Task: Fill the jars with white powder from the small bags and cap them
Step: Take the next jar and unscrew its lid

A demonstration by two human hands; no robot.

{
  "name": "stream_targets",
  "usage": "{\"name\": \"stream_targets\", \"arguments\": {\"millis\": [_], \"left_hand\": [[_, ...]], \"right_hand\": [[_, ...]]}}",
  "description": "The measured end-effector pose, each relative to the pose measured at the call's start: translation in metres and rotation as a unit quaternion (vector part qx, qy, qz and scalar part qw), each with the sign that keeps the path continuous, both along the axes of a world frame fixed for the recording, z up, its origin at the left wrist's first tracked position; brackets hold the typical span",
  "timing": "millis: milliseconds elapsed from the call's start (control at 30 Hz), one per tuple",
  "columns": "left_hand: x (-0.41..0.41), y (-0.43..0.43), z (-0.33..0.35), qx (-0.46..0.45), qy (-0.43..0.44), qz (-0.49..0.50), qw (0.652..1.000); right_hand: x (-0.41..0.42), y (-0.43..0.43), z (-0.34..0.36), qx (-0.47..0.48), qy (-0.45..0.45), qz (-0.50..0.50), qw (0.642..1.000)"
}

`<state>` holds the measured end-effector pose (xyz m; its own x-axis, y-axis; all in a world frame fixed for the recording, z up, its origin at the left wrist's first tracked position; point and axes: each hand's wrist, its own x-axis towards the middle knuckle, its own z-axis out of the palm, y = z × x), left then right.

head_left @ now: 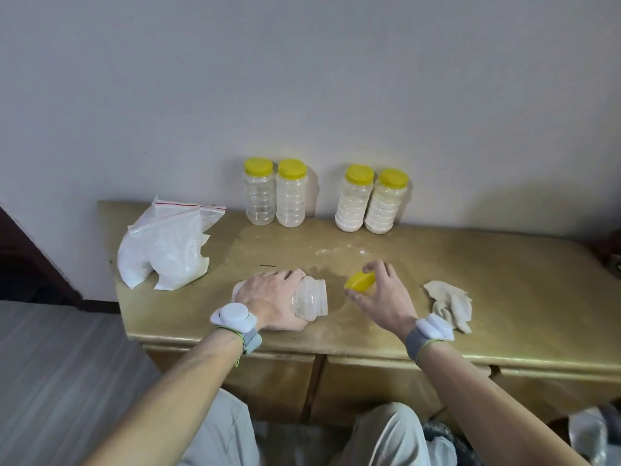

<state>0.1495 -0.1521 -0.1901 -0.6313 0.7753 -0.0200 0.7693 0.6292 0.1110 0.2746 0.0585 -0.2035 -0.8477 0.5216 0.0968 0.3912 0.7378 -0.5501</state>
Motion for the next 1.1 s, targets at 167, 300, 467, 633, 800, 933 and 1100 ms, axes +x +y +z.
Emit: {"name": "stream_targets", "arguments": {"millis": [167,300,467,633,800,933,1100], "left_hand": [[0.001,0.001,-0.001,-0.011,0.009,-0.006,1.0],[0.003,0.002,-0.002,-0.019,0.019,-0.009,1.0],[0.006,0.001,0.0,-0.023,0.01,0.003,1.0],[0.006,0.0,0.002,-0.023,0.017,-0.006,1.0],[0.005,-0.001,0.001,-0.022,0.017,-0.013,1.0],[0.005,-0.002,0.0,-0.024,0.022,-0.023,0.999],[0.002,-0.001,-0.003,-0.031,0.014,-0.028,0.999]], "right_hand": [[0.005,-0.002,-0.009,0.037,-0.047,0.015,0.998],[-0.002,-0.017,0.009,-0.064,0.006,0.059,0.996],[-0.009,-0.027,0.023,-0.104,-0.034,0.082,0.991],[-0.011,-0.028,0.025,-0.113,-0.058,0.09,0.988],[-0.011,-0.03,0.026,-0.11,-0.075,0.105,0.985],[-0.014,-0.031,0.025,-0.112,-0.09,0.114,0.983],[-0.014,-0.03,0.023,-0.129,-0.104,0.123,0.978]]}}
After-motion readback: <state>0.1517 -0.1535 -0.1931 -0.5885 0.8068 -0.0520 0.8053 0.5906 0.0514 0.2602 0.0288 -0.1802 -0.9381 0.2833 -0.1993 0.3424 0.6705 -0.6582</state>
